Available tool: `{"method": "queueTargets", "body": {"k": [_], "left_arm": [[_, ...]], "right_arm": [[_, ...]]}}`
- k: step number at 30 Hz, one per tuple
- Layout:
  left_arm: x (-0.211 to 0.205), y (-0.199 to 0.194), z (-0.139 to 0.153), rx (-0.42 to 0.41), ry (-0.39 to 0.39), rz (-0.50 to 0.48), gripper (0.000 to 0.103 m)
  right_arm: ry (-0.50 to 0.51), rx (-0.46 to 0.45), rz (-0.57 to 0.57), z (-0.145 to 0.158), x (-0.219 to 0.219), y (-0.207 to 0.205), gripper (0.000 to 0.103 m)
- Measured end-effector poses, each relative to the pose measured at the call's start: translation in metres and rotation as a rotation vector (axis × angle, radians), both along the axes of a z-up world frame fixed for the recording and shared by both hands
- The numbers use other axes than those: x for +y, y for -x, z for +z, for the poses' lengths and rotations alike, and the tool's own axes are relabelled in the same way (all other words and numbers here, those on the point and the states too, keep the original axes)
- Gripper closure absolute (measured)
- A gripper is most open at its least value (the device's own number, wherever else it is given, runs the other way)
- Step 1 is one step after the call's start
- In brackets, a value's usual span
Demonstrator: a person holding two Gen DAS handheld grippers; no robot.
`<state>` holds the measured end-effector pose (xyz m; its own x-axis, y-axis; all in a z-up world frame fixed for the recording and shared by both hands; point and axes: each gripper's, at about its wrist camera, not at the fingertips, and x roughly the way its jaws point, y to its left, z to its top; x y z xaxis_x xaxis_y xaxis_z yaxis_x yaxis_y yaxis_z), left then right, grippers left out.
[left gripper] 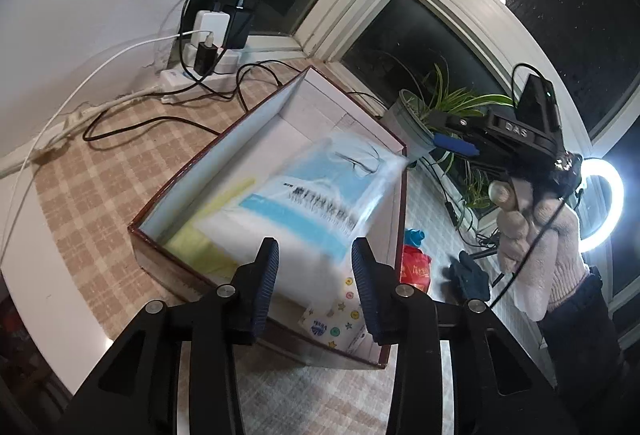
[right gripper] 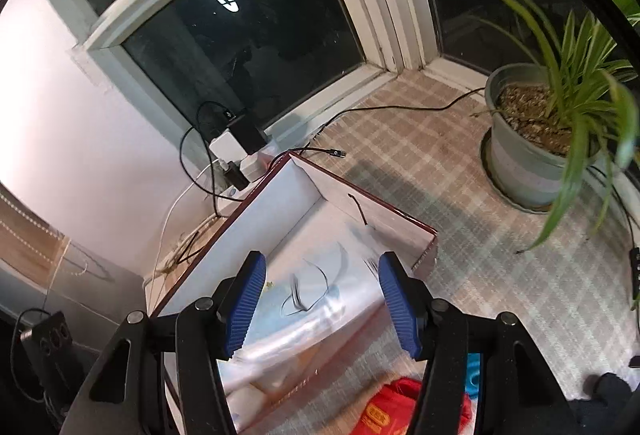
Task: Organize soft objects
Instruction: 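Lower the face-mask bag into the box and open both grippers, then move both tools back over the black knit glove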
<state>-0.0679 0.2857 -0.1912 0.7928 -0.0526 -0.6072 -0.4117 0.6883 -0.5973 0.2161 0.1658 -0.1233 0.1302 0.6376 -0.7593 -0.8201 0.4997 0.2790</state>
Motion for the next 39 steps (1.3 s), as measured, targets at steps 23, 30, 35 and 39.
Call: {"method": "queueTargets", "body": {"k": [23,30,35,39], "left_arm": [[-0.100,-0.025,0.039,-0.109,-0.124,-0.299,0.055],[-0.164,-0.058,0.020,0.001,-0.221,-0.418,0.048],[-0.185,-0.074,0.001,0.058,-0.161,-0.427,0.048],[-0.200,-0.090,-0.008,0.094,-0.113,-0.454,0.050]], "right_arm": [[-0.230,-0.113,-0.317,0.037,-0.259,0.072,0.036],[-0.227,-0.152,-0.480,0.022,-0.342,0.088,0.027],[-0.190,-0.130,-0.556,0.007,-0.382,0.090,0.027],[-0.145,-0.117,-0.600,-0.004,-0.406,0.085,0.027]]}}
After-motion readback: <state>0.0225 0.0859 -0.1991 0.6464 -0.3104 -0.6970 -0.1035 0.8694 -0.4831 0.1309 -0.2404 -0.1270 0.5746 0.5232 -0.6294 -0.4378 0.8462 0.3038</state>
